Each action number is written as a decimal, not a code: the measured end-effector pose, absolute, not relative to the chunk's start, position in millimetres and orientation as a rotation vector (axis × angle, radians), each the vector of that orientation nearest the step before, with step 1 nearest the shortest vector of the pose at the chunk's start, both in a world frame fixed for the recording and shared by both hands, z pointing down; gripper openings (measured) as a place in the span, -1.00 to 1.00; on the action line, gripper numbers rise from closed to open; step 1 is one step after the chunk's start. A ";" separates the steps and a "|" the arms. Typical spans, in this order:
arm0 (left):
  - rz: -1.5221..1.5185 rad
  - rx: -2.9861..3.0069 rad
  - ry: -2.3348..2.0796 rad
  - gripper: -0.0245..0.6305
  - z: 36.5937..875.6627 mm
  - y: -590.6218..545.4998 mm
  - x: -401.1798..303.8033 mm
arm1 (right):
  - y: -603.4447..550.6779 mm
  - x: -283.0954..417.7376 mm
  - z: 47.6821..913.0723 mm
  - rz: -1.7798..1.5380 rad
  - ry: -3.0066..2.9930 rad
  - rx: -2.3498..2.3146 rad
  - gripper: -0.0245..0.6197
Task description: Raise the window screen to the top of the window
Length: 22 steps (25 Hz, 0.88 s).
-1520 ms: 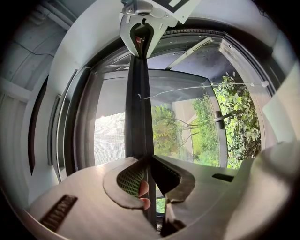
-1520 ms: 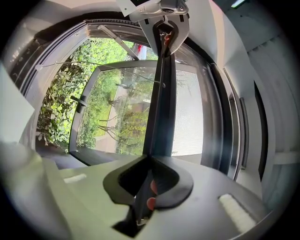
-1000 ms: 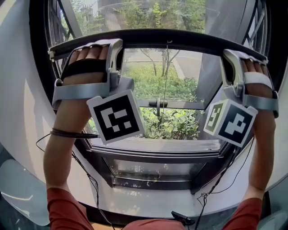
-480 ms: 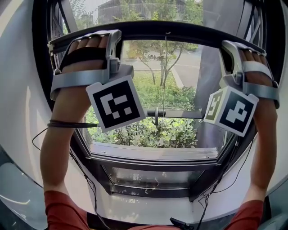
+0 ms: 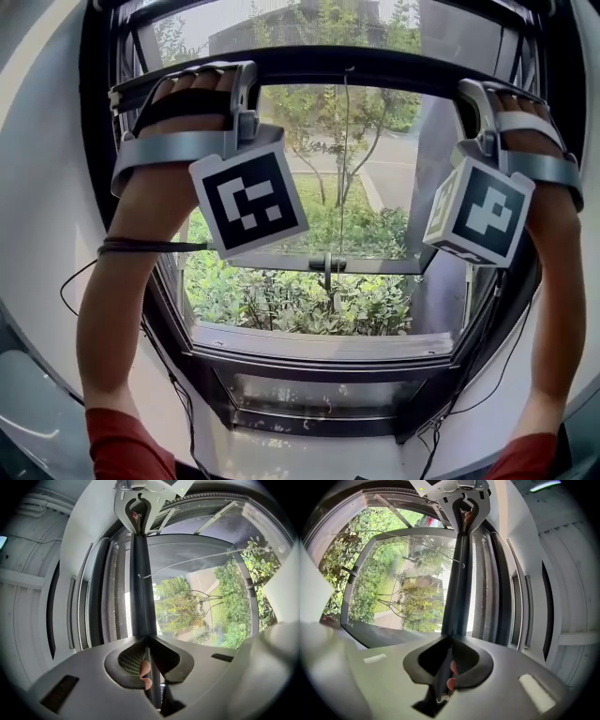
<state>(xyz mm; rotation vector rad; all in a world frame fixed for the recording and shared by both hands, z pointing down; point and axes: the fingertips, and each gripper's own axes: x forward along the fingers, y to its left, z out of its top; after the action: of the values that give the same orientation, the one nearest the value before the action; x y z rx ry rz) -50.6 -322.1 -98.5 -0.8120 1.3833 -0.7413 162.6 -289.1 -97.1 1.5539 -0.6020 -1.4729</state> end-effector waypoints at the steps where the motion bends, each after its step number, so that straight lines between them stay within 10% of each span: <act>1: -0.738 -0.808 1.386 -0.82 -101.5 -322.3 -50.5 | -289.5 162.3 -100.1 -1.475 -0.597 1.558 -0.80; 22: -0.692 -0.752 1.411 -0.80 -174.1 -326.5 -48.5 | -293.1 161.7 -176.5 -1.511 -0.545 1.642 -0.79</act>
<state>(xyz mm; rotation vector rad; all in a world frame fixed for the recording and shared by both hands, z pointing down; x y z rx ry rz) -48.5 -326.5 -174.1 -0.7520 1.4108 -0.6918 161.7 -293.1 -176.5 1.6419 -0.5452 -1.5114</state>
